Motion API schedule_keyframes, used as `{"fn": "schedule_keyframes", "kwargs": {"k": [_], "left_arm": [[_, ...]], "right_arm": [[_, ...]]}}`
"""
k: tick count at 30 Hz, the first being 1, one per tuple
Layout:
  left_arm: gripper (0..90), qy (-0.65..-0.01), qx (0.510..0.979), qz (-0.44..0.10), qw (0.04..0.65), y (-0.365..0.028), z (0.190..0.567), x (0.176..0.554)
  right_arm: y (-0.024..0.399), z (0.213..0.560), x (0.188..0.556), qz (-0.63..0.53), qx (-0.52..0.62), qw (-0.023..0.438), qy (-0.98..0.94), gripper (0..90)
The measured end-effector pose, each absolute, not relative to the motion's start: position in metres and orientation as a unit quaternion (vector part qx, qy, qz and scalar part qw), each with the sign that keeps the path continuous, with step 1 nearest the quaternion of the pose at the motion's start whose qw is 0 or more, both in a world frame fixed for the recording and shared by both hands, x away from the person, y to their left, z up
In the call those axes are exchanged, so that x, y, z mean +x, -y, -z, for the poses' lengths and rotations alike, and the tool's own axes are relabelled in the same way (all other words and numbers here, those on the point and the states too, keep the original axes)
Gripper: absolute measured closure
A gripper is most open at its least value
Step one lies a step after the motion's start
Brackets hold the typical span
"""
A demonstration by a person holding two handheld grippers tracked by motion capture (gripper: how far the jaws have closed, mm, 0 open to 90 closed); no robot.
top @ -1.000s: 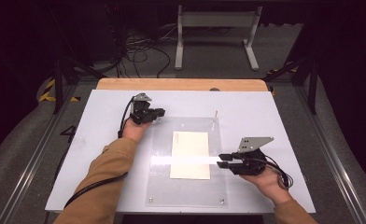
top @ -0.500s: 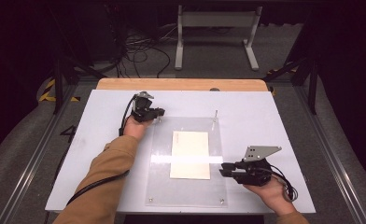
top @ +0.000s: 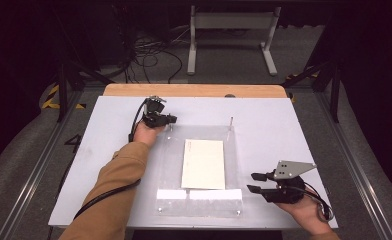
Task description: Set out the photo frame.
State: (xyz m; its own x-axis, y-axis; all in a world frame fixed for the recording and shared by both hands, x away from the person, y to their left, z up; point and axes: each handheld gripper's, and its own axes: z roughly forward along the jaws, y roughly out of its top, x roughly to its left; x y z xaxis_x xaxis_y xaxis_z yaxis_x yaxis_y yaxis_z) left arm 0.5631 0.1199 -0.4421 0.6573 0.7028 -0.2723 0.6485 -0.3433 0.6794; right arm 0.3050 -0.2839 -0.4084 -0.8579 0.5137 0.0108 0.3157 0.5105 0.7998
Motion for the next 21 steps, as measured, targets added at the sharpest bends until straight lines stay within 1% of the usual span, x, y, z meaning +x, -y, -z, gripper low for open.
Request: {"fn": "schedule_keyframes", "kwargs": {"k": [1, 2, 3, 7, 8, 10, 11, 12, 13, 15, 21], "left_arm": [[83.7, -0.414, 0.82, -0.033, 0.393, -0.12, 0.441, 0.563], [83.7, -0.414, 0.82, -0.033, 0.393, -0.12, 0.441, 0.563], [83.7, -0.414, 0.82, -0.031, 0.395, -0.119, 0.442, 0.564], [83.7, -0.417, 0.817, -0.028, 0.397, -0.119, 0.442, 0.564], [83.7, -0.416, 0.82, -0.028, 0.392, -0.119, 0.442, 0.565], [83.8, -0.419, 0.82, -0.027, 0.389, -0.119, 0.441, 0.566], [83.8, -0.419, 0.82, -0.027, 0.389, -0.119, 0.441, 0.566], [83.8, -0.421, 0.82, -0.028, 0.386, -0.118, 0.441, 0.566], [83.8, -0.422, 0.82, -0.027, 0.386, -0.118, 0.441, 0.566], [83.7, -0.426, 0.816, -0.025, 0.389, -0.118, 0.441, 0.566], [83.8, -0.427, 0.817, -0.024, 0.385, -0.117, 0.441, 0.566]], "right_arm": [[0.284, 0.408, 0.303, -0.431, 0.236, 0.118, -0.863, 52.2], [0.284, 0.408, 0.303, -0.431, 0.236, 0.118, -0.863, 52.2], [0.283, 0.408, 0.3, -0.432, 0.225, 0.119, -0.865, 48.9], [0.278, 0.404, 0.289, -0.439, 0.186, 0.119, -0.871, 30.7], [0.276, 0.402, 0.284, -0.446, 0.174, 0.123, -0.87, 25.0], [0.272, 0.402, 0.28, -0.442, 0.162, 0.128, -0.873, 19.6], [0.272, 0.402, 0.28, -0.442, 0.162, 0.128, -0.873, 19.6], [0.27, 0.403, 0.277, -0.436, 0.157, 0.131, -0.876, 17.4], [0.263, 0.405, 0.272, -0.42, 0.146, 0.14, -0.885, 12.7], [0.259, 0.406, 0.269, -0.41, 0.137, 0.149, -0.889, 9.3], [0.248, 0.415, 0.263, -0.386, 0.116, 0.158, -0.901, 4.6]]}}
